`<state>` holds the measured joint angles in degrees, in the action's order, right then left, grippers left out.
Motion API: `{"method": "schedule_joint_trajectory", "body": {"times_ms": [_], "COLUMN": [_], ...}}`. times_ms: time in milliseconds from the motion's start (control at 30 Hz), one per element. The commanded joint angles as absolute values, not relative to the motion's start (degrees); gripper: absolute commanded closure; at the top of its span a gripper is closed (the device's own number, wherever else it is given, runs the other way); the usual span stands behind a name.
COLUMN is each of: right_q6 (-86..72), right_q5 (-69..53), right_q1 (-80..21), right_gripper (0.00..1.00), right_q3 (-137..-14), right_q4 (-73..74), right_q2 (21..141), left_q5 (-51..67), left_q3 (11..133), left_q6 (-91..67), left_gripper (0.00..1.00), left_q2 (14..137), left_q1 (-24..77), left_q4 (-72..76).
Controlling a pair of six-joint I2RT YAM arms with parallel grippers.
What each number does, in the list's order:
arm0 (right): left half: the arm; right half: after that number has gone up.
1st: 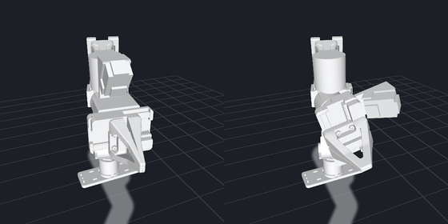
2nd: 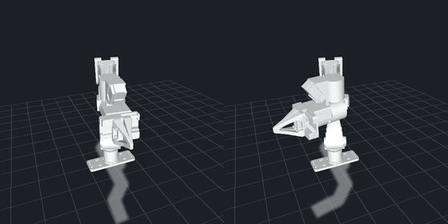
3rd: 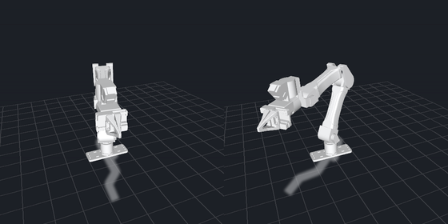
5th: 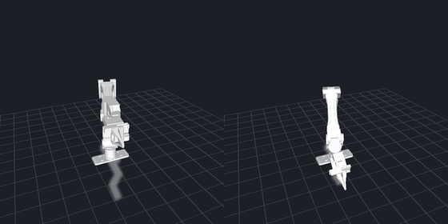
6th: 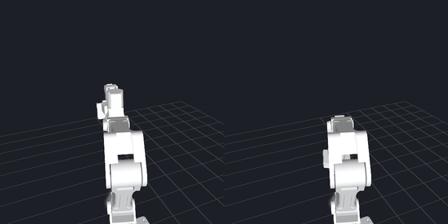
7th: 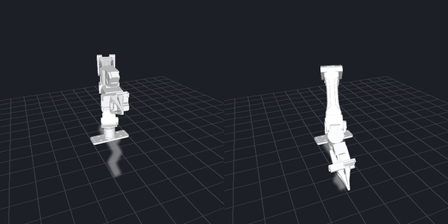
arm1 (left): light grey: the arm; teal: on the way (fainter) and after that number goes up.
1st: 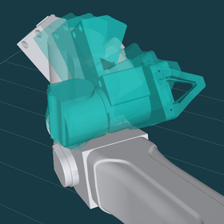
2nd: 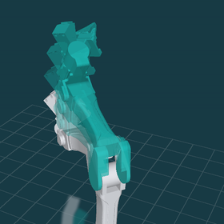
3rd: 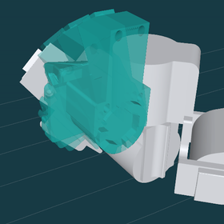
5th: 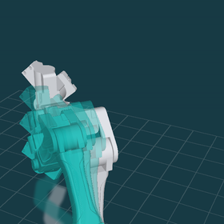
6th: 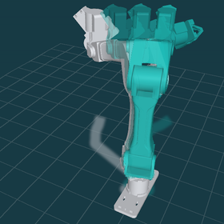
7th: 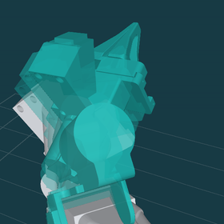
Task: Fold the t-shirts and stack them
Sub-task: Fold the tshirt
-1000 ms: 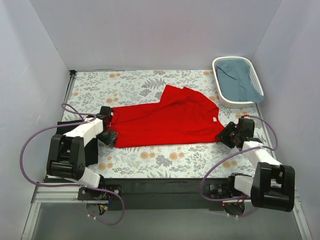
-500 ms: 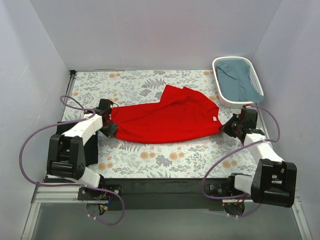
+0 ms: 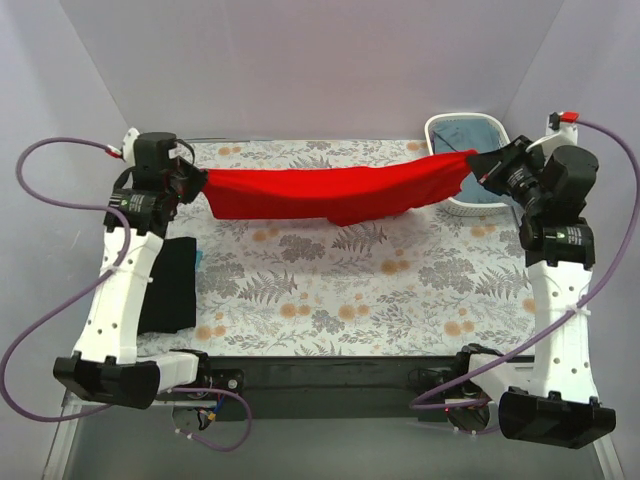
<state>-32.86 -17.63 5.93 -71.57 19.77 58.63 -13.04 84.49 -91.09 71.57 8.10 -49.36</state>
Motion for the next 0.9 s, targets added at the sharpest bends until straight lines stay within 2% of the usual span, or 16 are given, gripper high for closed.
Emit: {"method": "schedule_joint_trajectory", "body": {"times_ms": [0,200,433,667,800,867], "right_q6": [-30.59,-29.70,-30.50,-32.08,-32.69,-32.69], "right_q5": [-18.99,-18.37,-18.90,-20.12,-21.44,-22.15], "right_q1": [6.06,6.06,6.07,5.89,4.14,2.82], "right_gripper": [0.99,0.99,0.99,0.99,0.99,0.99], "right_q3": [-80.49,-90.87,-91.85,-94.47,-102.46,-110.86], "right_q4": [26.61,29.44,25.14,18.20,13.89,12.92], "right_q2": [56.78,57.04,63.80,79.06,88.92,94.97], "left_q5": [-14.07,-13.89,-13.98,-6.16,0.42,3.94], "left_q3": [91.74,101.59,103.98,108.80,121.16,131.97], "left_q6": [-90.26,-90.09,-89.82,-89.91,-89.99,-90.70], "left_gripper": [1.00,1.00,1.00,1.00,1.00,1.00], "left_q2": [68.29,68.99,76.28,91.83,104.65,112.56], "left_q1": [7.91,7.91,6.95,0.44,-3.24,-3.86], "left_q4": [-55.10,-57.48,-54.59,-46.16,-44.21,-43.60]}}
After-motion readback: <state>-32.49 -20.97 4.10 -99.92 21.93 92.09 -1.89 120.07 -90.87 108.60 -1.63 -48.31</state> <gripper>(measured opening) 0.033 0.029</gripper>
